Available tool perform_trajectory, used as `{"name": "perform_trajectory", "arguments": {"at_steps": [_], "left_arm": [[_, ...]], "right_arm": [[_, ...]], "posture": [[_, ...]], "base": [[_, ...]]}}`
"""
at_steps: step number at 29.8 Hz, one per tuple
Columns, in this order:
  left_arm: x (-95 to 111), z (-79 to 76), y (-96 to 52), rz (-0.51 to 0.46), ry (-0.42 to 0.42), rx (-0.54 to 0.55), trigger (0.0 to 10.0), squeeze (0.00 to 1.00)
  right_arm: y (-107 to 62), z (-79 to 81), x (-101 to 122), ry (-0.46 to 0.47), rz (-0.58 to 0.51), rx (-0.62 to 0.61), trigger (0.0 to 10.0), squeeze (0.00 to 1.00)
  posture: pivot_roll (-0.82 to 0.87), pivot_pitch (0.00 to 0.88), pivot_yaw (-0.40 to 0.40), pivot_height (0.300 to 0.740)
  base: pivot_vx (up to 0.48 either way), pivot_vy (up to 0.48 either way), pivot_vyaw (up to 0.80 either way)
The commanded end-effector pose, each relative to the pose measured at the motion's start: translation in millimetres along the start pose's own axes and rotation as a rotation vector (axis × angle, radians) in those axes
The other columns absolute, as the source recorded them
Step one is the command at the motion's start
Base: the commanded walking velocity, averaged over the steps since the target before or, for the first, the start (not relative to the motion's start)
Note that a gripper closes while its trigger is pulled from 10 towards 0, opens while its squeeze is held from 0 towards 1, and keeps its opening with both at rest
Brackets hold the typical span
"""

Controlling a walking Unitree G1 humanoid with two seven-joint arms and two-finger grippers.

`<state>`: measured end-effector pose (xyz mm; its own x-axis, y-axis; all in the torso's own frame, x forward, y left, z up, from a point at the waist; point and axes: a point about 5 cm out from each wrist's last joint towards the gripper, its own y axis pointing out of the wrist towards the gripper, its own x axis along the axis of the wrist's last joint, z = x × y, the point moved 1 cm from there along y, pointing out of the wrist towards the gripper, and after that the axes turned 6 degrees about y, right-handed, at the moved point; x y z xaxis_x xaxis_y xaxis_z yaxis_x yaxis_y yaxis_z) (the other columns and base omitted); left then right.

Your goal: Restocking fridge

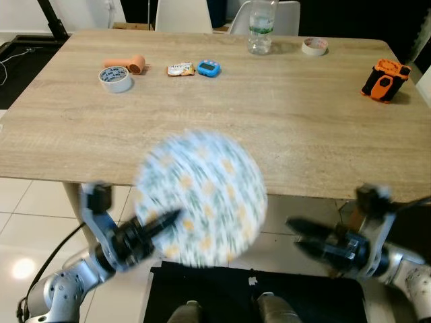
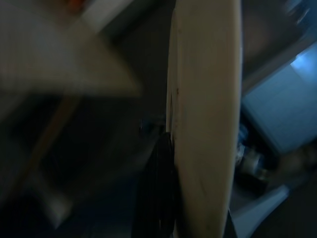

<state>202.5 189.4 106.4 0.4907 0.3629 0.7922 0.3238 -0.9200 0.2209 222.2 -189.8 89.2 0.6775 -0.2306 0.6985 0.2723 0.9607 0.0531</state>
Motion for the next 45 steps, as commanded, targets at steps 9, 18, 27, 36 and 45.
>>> {"name": "perform_trajectory", "arguments": {"at_steps": [9, 18, 27, 36, 45], "left_arm": [[-50.5, 37.7, -21.1, 0.476, 0.199, 0.288, 10.0, 0.0], [-73.9, 71.6, -42.6, 0.715, 0.346, 0.552, 10.0, 0.0], [-99.9, 95.8, -72.3, 0.715, 0.305, 0.934, 10.0, 0.0], [-129.1, 94.5, -94.9, 0.658, 0.142, 1.19, 10.0, 0.0], [-173.7, 73.5, -111.3, 0.66, -0.088, 1.355, 10.0, 0.0]], "right_arm": [[-28.1, -48.0, -25.5, -0.087, 0.11, -0.432, 10.0, 0.0], [-56.2, -82.6, -52.0, -0.085, 0.171, -0.82, 10.0, 0.0], [-95.2, -99.7, -79.3, -0.019, 0.102, -1.28, 10.0, 0.0], [-107.1, -99.0, -110.0, 0.116, 0.018, -1.484, 10.0, 0.0], [-108.6, -86.0, -161.1, 0.218, 0.159, -1.546, 10.0, 0.0]], "posture": [[0.0, 0.103, -0.018, 0.74], [0.0, 0.103, -0.016, 0.74], [0.0, 0.098, -0.019, 0.74], [0.03, 0.094, -0.01, 0.74], [0.06, 0.087, -0.022, 0.74]], "base": [[0.0, 0.0, 0.0], [0.0, 0.0, 0.0], [0.0, 0.0, 0.0], [0.0, 0.0, 0.0], [0.0, 0.0, 0.0]]}}
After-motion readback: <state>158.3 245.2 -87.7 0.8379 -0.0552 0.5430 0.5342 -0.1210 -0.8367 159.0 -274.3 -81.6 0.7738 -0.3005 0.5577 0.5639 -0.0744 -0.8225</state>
